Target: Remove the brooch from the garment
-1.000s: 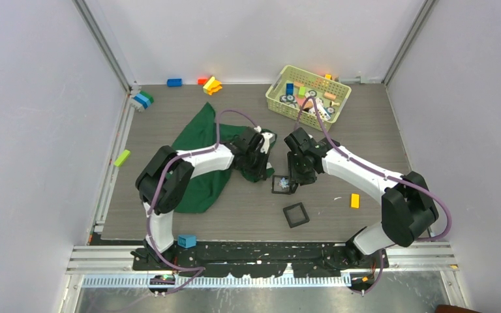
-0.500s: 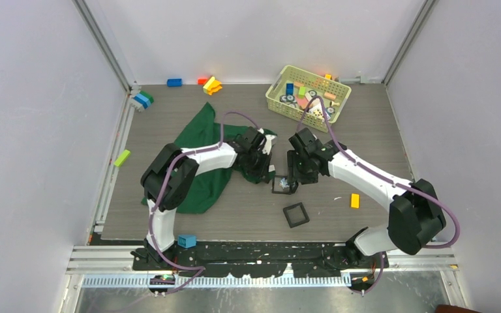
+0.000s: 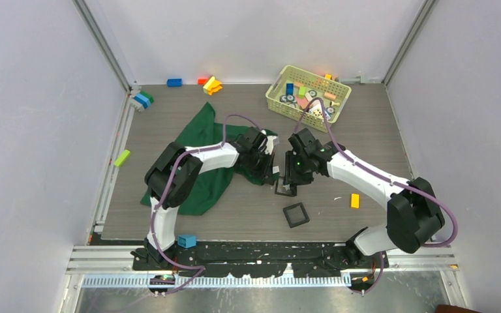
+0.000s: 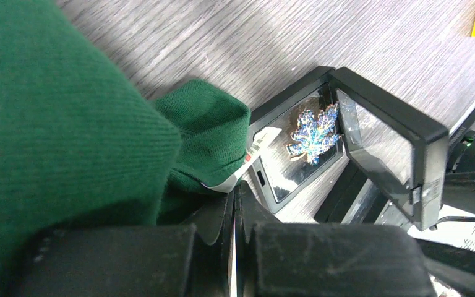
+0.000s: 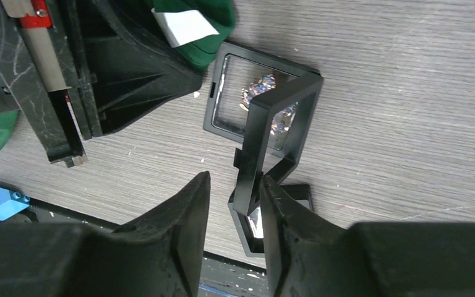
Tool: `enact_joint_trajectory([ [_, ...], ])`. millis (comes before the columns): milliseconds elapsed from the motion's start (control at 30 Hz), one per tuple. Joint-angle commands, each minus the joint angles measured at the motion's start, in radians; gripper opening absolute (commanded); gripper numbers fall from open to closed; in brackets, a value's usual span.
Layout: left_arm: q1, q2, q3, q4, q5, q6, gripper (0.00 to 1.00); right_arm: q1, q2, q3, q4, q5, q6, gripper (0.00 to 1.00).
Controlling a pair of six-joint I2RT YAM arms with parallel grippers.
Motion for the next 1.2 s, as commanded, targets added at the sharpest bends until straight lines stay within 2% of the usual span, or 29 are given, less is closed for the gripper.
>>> enact_joint_trajectory([
  [0, -0.004, 0.026, -0.011, 0.045, 0.056, -0.036, 0.00, 0.021, 0.042, 0.020, 0.050, -0.022, 0.011, 0.44],
  [400, 0.010, -0.014, -0.044, 0.085, 0.041, -0.035, 0.00, 0.033, 0.171, 0.004, 0.138, -0.042, 0.028, 0.45],
  [633, 0.023, -0.119, -0.093, 0.099, -0.067, 0.013, 0.00, 0.053, 0.176, 0.041, 0.040, 0.191, -0.003, 0.45],
  [800, 0.045, -0.214, -0.173, 0.169, -0.138, 0.010, 0.00, 0.048, 0.192, 0.082, -0.027, 0.347, -0.045, 0.44],
  [900, 0.052, -0.255, -0.203, 0.201, -0.171, 0.013, 0.00, 0.028, 0.219, 0.106, -0.039, 0.385, -0.067, 0.45],
  [1033, 0.052, -0.311, -0.246, 0.254, -0.178, 0.026, 0.00, -0.024, 0.242, 0.138, -0.039, 0.416, -0.093, 0.50],
  [1167, 0.053, -0.367, -0.290, 0.319, -0.155, 0.037, 0.00, -0.032, 0.219, 0.164, -0.044, 0.419, -0.108, 0.63],
])
